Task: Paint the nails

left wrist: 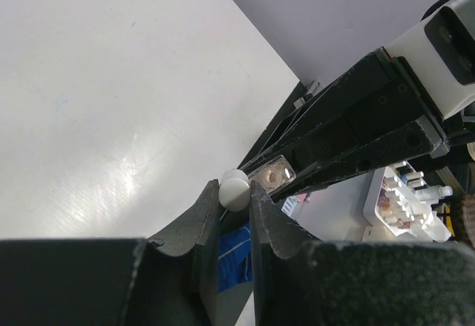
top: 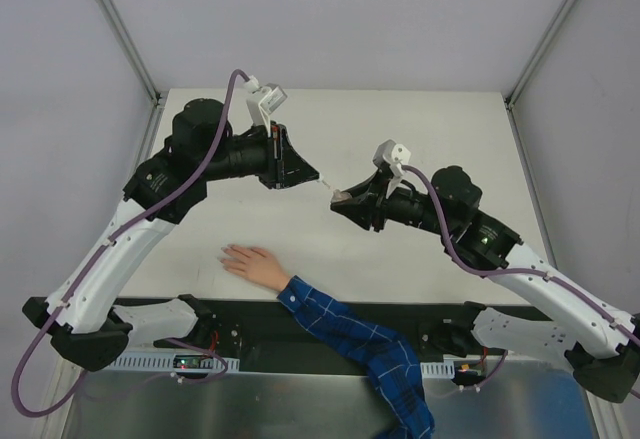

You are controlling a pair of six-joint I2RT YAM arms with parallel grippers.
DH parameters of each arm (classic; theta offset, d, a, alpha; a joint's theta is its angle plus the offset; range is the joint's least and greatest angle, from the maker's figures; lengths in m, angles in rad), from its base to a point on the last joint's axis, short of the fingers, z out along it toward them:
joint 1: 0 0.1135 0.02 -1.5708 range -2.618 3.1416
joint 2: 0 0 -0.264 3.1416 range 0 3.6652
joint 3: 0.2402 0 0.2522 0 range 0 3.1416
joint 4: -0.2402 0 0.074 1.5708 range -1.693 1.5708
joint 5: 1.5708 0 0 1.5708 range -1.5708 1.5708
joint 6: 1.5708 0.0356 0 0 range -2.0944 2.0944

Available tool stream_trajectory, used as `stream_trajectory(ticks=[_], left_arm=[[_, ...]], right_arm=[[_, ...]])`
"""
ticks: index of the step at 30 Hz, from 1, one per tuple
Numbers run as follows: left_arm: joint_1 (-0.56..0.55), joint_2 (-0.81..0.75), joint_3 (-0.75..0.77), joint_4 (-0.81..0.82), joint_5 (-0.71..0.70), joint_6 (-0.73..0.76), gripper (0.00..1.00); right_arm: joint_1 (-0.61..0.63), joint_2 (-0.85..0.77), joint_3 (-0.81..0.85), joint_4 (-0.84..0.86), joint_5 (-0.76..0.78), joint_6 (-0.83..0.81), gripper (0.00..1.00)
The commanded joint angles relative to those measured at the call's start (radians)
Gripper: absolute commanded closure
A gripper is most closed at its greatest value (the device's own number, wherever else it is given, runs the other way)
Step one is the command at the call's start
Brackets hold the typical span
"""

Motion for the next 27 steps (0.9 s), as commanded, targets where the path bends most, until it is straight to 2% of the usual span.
stream_trajectory(ticks=[1, 5, 7, 12, 16, 19, 27], left_arm=[[0.025, -0.063, 0.006, -0.024, -0.050, 0.032, 1.00], [0.048, -0.101, -0.051, -0.079, -0.113, 0.043, 1.00], [0.054, -0.138, -0.092, -0.120, -0.195, 0.034, 1.00], [0.069, -0.261, -0.324, -0.203, -0.457, -0.049, 1.00], [0.077, -0.338, -0.458, -0.303, -0.712, -0.234, 1.00], [0.082, -0.358, -0.511, -0.401, -0.833, -0.357, 1.00], [0.082, -0.344, -0.648, -0.491, -0.949, -0.584, 1.00]], right_arm=[[0.001, -0.052, -0.007, 0.043, 0.002, 0.004, 1.00], [0.001, -0.092, -0.027, 0.018, 0.034, -0.005, 1.00], [-0.002, -0.107, -0.036, 0.015, 0.063, -0.008, 1.00], [-0.033, -0.171, -0.068, -0.026, 0.082, -0.009, 1.00], [-0.087, -0.202, -0.084, -0.048, 0.051, -0.012, 1.00], [-0.104, -0.218, -0.095, -0.059, 0.019, -0.016, 1.00], [-0.107, -0.257, -0.128, -0.056, -0.001, -0.022, 1.00]])
